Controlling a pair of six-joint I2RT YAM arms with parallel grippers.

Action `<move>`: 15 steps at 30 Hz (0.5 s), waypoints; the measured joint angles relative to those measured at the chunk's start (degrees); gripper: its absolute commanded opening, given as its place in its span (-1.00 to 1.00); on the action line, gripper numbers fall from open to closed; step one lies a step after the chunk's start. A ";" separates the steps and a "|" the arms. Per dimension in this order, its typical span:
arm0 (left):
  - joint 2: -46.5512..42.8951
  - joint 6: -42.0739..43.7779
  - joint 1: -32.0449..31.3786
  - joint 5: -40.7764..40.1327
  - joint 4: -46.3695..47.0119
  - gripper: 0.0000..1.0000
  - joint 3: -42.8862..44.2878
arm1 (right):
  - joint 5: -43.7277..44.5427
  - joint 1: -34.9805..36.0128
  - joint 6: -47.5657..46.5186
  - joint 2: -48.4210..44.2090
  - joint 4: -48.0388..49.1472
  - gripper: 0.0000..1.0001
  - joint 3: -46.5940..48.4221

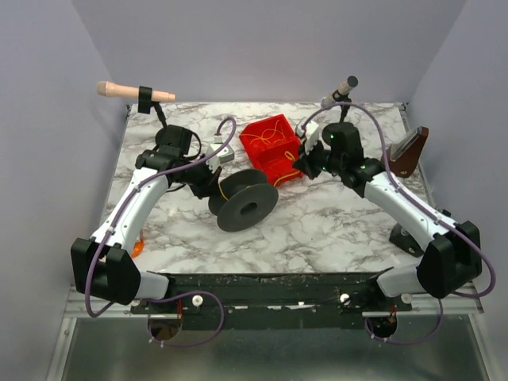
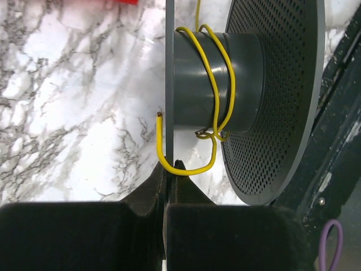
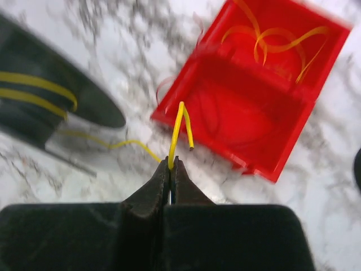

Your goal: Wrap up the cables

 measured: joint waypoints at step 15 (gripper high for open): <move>0.96 -8.52 -6.58 -2.43 5.79 -1.00 -2.01 | -3.10 13.40 7.54 -0.24 14.10 -0.99 13.79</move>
